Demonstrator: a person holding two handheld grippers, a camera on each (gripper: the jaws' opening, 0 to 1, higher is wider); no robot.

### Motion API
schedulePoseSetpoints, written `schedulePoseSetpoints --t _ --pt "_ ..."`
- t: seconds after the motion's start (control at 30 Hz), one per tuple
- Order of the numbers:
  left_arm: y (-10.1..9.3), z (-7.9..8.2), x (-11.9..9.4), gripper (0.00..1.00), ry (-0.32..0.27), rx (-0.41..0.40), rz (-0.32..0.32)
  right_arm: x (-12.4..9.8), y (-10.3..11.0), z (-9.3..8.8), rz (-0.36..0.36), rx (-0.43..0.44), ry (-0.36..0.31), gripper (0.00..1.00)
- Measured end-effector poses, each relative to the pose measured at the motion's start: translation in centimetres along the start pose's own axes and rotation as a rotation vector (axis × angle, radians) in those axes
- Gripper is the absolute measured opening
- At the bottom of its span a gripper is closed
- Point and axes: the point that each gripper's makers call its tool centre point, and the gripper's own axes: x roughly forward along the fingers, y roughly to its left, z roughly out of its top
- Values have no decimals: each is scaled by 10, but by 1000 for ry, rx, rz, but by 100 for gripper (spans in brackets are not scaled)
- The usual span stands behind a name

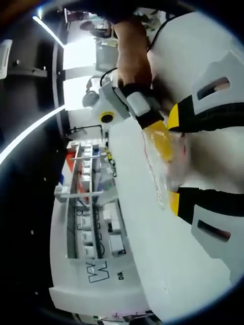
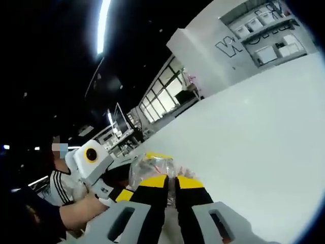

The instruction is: Open the resealable bag by pulling the two sides of the seal apart until the entire bag opening is separated and visibly accessible.

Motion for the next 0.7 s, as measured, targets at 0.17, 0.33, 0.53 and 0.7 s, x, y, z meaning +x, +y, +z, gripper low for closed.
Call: schedulePoseSetpoints --t 0.17,0.33,0.53,0.7 --pt "1 1 -1 42 -6 3 2 -2 -2 2 -7 -18 -9 10" --pt "1 3 -1 42 -13 21 4 -5 -4 3 -17 -38 -18 16" --pt "1 3 -1 42 -14 20 3 -12 -13 9 -36 -43 -40 17" --pt "2 2 -1 42 -14 18 3 -12 -13 10 -37 -40 -43 16"
